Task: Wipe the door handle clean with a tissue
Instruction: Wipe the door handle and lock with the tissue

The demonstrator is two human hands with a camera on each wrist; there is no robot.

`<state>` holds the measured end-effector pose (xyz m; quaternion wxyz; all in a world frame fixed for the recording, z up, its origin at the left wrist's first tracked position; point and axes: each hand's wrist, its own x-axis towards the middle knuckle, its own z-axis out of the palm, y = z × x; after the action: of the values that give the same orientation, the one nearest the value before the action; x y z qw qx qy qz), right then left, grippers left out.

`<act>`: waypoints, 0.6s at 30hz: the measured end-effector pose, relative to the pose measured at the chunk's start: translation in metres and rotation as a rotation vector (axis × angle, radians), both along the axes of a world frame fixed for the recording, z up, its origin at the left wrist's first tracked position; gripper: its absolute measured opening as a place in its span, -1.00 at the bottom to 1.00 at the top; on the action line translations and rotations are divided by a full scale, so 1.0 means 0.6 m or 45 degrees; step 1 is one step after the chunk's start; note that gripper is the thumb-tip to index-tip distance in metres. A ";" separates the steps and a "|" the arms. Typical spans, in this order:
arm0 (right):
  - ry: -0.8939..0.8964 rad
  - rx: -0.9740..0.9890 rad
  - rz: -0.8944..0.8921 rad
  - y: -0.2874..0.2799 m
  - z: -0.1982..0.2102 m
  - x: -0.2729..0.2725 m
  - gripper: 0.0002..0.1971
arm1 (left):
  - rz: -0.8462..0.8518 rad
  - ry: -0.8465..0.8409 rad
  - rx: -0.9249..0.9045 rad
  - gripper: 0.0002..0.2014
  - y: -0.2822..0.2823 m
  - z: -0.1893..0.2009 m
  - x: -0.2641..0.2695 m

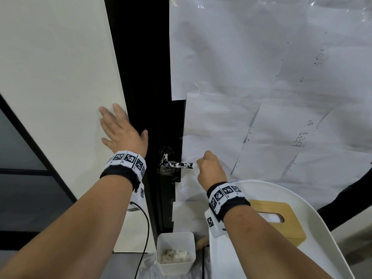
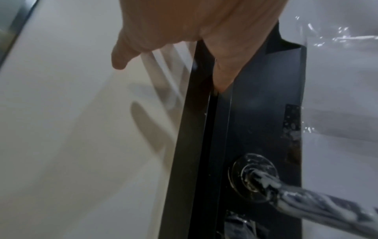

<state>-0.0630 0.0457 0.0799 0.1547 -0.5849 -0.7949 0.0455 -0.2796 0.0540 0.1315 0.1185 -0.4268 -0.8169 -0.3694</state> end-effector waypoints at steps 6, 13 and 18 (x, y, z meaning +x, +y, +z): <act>-0.082 0.058 0.025 0.013 0.003 0.000 -0.62 | -0.092 -0.001 -0.101 0.10 0.015 -0.014 -0.007; 0.028 -0.078 -0.007 0.020 0.003 0.001 -0.71 | -0.165 -0.017 -0.115 0.08 0.021 -0.024 -0.014; -0.068 0.022 0.051 0.014 0.005 -0.006 -0.74 | -0.172 -0.020 -0.149 0.09 0.018 -0.019 -0.016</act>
<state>-0.0667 0.0542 0.0826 0.1375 -0.5685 -0.8107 0.0260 -0.2890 0.0648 0.1200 0.0619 -0.4844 -0.8072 -0.3316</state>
